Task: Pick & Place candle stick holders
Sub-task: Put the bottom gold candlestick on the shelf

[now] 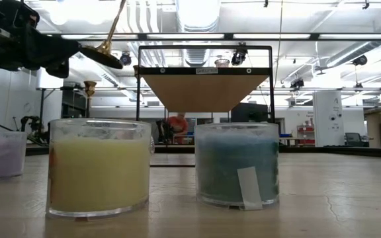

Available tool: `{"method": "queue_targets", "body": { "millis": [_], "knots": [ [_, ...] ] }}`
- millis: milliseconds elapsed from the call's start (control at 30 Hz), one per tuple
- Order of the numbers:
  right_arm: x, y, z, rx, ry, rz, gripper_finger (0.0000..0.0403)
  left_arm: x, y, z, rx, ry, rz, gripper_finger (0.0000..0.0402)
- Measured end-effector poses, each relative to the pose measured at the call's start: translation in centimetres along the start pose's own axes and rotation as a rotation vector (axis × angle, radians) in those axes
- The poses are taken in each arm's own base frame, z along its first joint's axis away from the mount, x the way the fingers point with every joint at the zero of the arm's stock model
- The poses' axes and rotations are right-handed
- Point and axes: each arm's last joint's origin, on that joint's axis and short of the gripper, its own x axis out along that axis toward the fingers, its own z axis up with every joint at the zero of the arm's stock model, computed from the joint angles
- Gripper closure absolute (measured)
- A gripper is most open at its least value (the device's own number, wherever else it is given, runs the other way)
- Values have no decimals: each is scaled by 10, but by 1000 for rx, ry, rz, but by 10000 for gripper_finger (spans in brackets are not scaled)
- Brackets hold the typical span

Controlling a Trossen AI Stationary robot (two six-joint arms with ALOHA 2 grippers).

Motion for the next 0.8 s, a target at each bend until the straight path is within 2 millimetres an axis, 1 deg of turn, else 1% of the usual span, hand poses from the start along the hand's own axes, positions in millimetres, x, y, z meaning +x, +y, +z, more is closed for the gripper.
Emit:
{"method": "queue_targets", "body": {
  "millis": [200,500,800],
  "knots": [
    [4,-21,-11,-2,103,-179,394,0,0,0,0,1,0,364],
    [16,-55,-36,35,225,-297,394,0,0,0,0,1,0,364],
    [25,-91,-72,99,359,-370,394,0,0,0,0,1,0,364]
  ]
}}
